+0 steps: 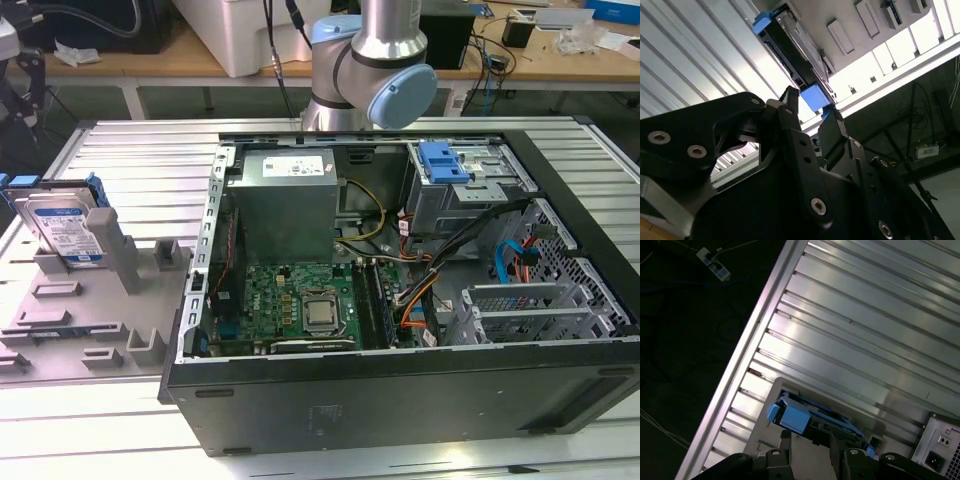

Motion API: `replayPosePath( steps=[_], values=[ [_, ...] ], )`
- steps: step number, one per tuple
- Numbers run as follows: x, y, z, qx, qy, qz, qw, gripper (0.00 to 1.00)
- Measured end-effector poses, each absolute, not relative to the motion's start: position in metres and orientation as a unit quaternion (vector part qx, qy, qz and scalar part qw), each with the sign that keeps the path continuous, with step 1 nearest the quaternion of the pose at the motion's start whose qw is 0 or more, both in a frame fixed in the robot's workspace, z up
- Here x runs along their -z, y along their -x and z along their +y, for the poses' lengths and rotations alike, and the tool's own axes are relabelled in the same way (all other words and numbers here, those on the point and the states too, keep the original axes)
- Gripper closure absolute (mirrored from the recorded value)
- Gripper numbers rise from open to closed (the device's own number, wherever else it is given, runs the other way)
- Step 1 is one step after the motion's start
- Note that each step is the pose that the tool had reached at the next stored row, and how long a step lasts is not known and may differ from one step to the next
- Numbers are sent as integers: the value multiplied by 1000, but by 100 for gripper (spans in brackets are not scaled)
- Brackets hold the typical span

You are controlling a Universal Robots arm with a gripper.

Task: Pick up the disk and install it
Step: 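Pick up the disk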

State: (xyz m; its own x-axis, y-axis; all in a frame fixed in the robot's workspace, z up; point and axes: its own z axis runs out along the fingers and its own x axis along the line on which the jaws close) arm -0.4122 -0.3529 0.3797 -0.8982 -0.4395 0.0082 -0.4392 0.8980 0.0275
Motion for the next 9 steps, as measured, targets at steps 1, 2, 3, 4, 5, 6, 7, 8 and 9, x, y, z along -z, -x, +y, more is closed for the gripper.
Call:
replayPosePath(
  steps=[1,2,3,4,5,6,7,8,9],
  values=[
    [-380,412,-353,12,-233,-972,7,56],
    [-379,412,-353,12,-244,-970,7,56],
    [-379,412,-353,12,-252,-968,7,56],
    [-379,412,-353,12,-264,-964,8,56],
    [-379,412,-353,12,-287,-958,8,56],
    [-378,412,-353,12,-304,-953,8,56],
    [-378,412,-353,12,-313,-950,8,56],
    [-378,412,-353,12,-322,-947,8,56],
    [-377,412,-353,12,-336,-942,8,56]
  ],
)
